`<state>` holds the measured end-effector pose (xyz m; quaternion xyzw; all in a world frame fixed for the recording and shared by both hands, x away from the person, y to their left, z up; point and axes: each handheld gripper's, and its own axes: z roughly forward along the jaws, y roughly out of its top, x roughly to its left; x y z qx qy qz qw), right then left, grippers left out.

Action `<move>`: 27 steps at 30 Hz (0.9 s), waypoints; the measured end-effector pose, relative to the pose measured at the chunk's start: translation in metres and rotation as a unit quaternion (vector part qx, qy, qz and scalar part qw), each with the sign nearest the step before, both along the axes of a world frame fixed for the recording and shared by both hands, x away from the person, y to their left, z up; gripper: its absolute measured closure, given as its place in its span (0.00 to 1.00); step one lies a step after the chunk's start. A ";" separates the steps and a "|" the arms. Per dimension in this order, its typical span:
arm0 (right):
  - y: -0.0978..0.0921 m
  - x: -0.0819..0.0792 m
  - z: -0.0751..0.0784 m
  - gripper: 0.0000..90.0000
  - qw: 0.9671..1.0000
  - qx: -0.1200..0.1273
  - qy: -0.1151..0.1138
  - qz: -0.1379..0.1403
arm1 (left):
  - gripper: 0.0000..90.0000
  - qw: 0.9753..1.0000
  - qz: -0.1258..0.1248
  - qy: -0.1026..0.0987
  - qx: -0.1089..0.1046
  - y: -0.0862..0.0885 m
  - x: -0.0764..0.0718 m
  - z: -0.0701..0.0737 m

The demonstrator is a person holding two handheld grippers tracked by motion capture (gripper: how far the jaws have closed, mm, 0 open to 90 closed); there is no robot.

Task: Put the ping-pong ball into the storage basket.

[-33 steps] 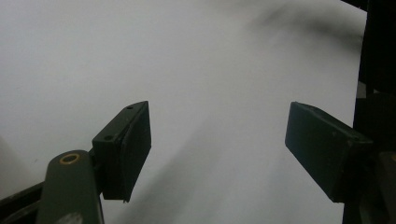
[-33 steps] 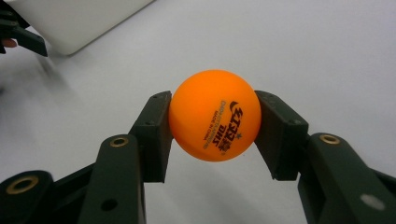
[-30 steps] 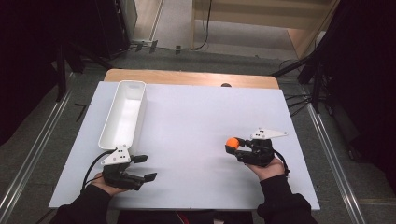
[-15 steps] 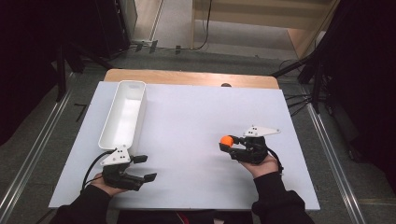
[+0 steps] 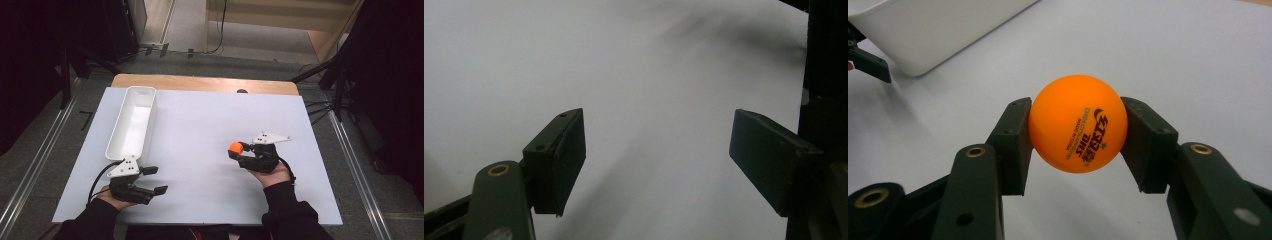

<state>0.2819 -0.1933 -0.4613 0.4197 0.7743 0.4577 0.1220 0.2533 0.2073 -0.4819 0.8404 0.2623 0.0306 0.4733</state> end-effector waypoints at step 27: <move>0.025 0.015 0.010 0.54 1.000 0.010 -0.006 0.008 | 0.26 1.000 -0.001 -0.004 0.005 -0.003 0.004 -0.001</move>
